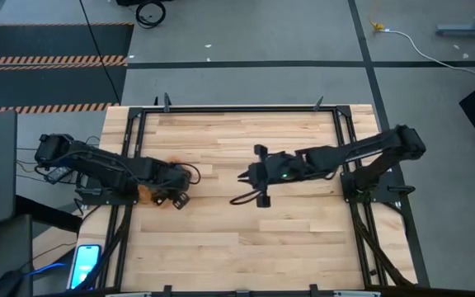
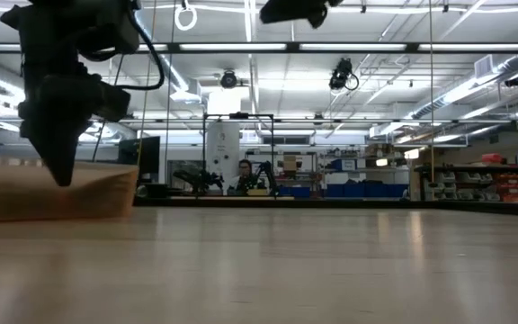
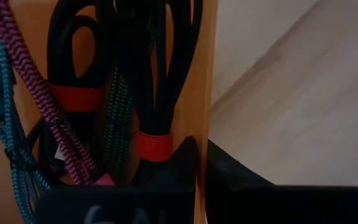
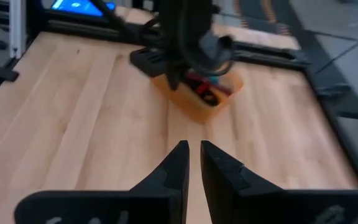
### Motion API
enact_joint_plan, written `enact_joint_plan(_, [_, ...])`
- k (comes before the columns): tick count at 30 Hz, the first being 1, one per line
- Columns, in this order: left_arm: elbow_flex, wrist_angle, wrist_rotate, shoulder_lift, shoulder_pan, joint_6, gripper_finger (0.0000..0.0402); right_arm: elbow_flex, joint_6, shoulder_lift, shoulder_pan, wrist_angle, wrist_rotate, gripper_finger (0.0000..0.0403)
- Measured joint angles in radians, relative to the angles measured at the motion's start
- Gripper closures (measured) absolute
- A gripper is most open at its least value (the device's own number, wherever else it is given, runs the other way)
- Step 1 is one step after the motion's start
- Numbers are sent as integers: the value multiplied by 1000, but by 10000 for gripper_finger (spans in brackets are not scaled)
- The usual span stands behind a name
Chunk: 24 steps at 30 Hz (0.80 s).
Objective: Pick and place USB-C Cables
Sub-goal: Move the orange bin to the middle of the table
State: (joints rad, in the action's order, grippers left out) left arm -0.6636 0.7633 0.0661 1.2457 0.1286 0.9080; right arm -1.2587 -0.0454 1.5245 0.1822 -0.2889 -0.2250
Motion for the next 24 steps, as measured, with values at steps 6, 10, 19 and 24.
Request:
enact_joint_plan(6, [0,-141,16,0,-28,-162,396,0,33,-113,32,-98,-96,357])
enact_joint_plan(10, [0,-241,17,4,-56,-303,396,0,76,-183,48,-147,-129,357])
enact_joint_plan(19, [-9,-385,-33,141,-114,-484,396,0,133,-273,74,-143,-154,357])
enact_joint_plan(24, [-111,-403,-40,248,-117,-579,396,0,133,-276,83,-103,-153,357])
